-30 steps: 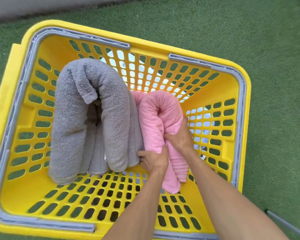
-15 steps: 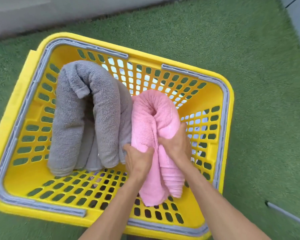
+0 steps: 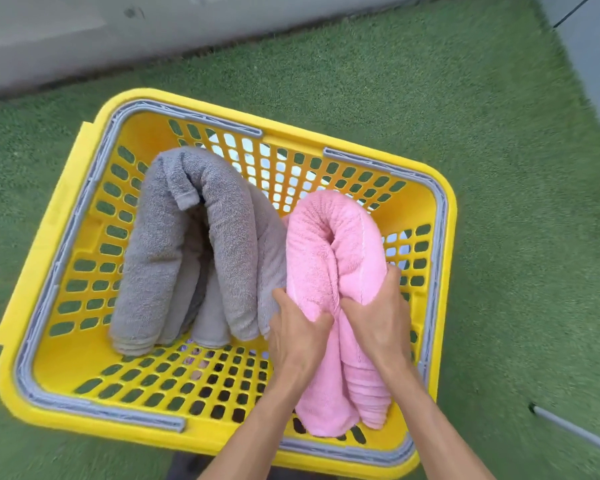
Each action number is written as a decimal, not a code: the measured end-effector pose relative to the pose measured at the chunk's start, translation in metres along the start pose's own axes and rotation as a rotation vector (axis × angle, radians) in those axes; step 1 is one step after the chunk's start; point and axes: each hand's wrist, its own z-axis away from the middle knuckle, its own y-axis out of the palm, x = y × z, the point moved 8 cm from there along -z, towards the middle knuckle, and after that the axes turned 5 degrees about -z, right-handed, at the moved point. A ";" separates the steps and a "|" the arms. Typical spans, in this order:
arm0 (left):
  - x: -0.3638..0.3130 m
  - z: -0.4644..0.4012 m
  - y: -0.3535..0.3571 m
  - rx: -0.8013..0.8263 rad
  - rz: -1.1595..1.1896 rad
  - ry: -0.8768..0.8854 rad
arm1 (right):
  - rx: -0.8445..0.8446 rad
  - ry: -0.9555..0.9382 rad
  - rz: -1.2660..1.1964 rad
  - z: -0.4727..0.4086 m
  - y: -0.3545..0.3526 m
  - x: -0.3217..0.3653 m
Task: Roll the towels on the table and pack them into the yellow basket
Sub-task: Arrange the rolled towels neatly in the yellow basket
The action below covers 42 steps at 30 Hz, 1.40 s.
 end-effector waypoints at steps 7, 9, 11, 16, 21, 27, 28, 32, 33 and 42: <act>-0.029 -0.021 0.001 -0.029 0.007 0.040 | -0.034 0.000 -0.042 -0.025 -0.017 -0.002; -0.014 -0.031 0.019 0.069 -0.027 -0.039 | -0.031 0.034 -0.033 -0.018 -0.011 -0.007; 0.003 -0.035 0.034 0.134 -0.060 -0.086 | -0.032 0.103 -0.022 -0.008 0.005 -0.021; 0.010 -0.046 0.053 0.152 -0.127 -0.047 | -0.019 0.287 -0.082 -0.005 0.044 -0.057; 0.017 -0.049 0.068 0.104 -0.026 -0.050 | 0.097 0.214 -0.013 -0.021 0.063 -0.068; 0.011 -0.047 0.053 0.106 0.049 0.098 | 0.171 0.150 -0.013 -0.018 0.052 -0.060; 0.007 -0.045 0.047 0.087 0.045 0.178 | 0.146 0.115 0.004 -0.014 0.045 -0.056; -0.023 -0.037 0.025 -0.132 -0.204 0.655 | 0.126 0.028 0.009 0.005 0.033 -0.044; -0.032 -0.041 0.025 -0.190 -0.332 0.767 | 0.128 0.025 0.009 0.005 0.033 -0.044; -0.051 -0.106 0.024 -0.008 -1.244 1.000 | -0.059 -0.195 0.206 0.012 0.032 -0.004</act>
